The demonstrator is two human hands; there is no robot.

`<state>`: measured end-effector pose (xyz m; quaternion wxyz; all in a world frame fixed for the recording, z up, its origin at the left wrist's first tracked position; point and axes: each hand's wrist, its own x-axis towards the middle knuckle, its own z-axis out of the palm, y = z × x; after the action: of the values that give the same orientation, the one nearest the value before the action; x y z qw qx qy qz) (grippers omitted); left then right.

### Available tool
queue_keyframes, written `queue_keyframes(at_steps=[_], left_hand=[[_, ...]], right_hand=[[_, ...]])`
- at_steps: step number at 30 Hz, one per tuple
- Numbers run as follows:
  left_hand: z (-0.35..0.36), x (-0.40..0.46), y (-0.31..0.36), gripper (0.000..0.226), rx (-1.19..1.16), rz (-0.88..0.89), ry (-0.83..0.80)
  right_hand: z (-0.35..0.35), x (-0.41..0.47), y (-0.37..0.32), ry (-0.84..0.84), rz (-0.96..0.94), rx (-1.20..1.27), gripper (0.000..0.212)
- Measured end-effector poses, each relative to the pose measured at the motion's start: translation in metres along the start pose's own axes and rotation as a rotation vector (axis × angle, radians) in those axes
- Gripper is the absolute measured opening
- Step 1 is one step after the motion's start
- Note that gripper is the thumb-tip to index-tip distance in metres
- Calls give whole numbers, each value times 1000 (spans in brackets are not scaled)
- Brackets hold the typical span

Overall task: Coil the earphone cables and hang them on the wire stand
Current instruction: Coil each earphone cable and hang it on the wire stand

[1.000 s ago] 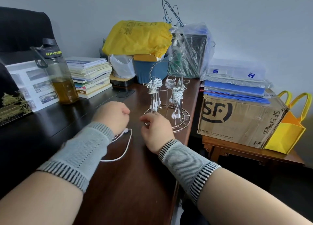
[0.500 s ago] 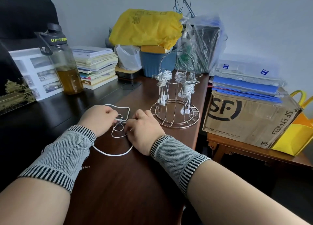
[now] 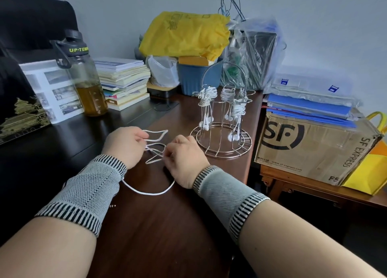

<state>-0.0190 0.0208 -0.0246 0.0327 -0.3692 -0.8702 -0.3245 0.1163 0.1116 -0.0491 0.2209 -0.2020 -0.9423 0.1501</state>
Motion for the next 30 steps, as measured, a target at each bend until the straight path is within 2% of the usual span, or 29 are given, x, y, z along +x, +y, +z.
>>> queue_keyframes(at_steps=[2,5,8,11,13,16,20,22,27,30], left_hand=[[-2,3,-7,24,32,-81,106],[-1,2,-10,29,127,-127,53],[2,0,-3,31,186,-99,9],[-2,-4,11,30,161,15,122],[-6,-9,25,25,58,115,177],[-2,-19,45,18,-110,203,59],[15,-25,45,16,-69,279,-164],[18,-23,43,3,-70,297,-182],[20,-23,40,13,-84,269,-288],[23,-20,36,16,-138,250,-268]], right_hand=[[-8,1,7,84,156,312,14],[-18,0,18,259,406,975,22],[-22,-3,21,283,464,1328,21],[-27,-5,21,261,464,1453,22],[-30,-5,21,245,494,1519,23],[-33,-6,23,224,532,1604,22],[-36,-9,24,164,519,1666,21],[-37,-10,25,147,520,1649,21],[-38,-10,25,126,517,1647,20],[-37,-11,25,141,519,1630,20]])
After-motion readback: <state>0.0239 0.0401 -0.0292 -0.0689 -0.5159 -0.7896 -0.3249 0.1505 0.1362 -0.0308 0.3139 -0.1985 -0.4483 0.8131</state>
